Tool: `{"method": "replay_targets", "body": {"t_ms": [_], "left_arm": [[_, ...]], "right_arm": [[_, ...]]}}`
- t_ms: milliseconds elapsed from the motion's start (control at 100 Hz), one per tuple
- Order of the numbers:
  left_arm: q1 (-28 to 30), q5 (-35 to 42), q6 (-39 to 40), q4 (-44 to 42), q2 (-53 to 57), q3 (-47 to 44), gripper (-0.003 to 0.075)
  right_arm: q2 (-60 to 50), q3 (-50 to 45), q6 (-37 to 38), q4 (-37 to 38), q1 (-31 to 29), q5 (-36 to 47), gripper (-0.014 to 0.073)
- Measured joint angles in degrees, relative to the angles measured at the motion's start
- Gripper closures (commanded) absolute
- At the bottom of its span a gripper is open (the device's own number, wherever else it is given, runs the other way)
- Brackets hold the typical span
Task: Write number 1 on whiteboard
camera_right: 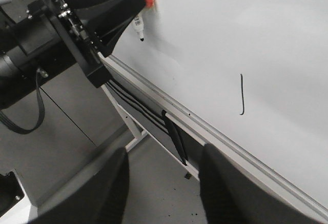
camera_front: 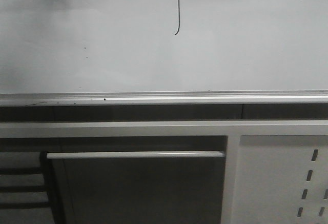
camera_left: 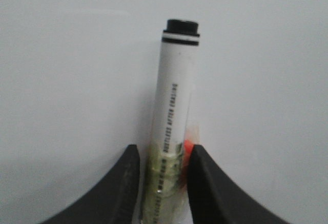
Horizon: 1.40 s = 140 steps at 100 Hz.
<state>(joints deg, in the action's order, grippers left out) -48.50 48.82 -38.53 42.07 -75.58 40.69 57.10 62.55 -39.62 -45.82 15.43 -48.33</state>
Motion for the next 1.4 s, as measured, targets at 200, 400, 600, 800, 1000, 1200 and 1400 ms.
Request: {"method": "replay_targets", "body": {"t_ms": [200,400,600,800,1000,1200,1400], "left_arm": [[0.00,0.00,0.00,0.25,0.00,0.00,0.0411],[0.00,0.28,0.00,1.10,0.00,0.00,0.0337],[0.00,0.42,0.00,1.35,0.00,0.00,0.0337],[-0.23,0.46,0.00,1.58,0.00,0.00,0.0337],[-0.23,2.08,0.00,2.29,0.00,0.00,0.0337],[-0.34,2.62,0.00,2.51,0.00,0.00,0.0337],[-0.45,2.85,0.00,2.73,0.00,0.00,0.0337]], "right_arm": [[0.00,0.00,0.00,0.00,0.00,0.00,0.0314],[0.00,0.00,0.00,0.00,0.00,0.00,0.0314],[0.00,0.00,0.00,0.00,0.00,0.00,0.0314],[0.00,0.00,0.00,0.32,0.00,0.00,0.0314],[0.00,0.00,0.00,0.44,0.00,0.00,0.0314],[0.00,0.00,0.00,0.53,0.00,0.00,0.0314],[0.00,0.00,0.00,0.80,0.00,0.00,0.0314]]}}
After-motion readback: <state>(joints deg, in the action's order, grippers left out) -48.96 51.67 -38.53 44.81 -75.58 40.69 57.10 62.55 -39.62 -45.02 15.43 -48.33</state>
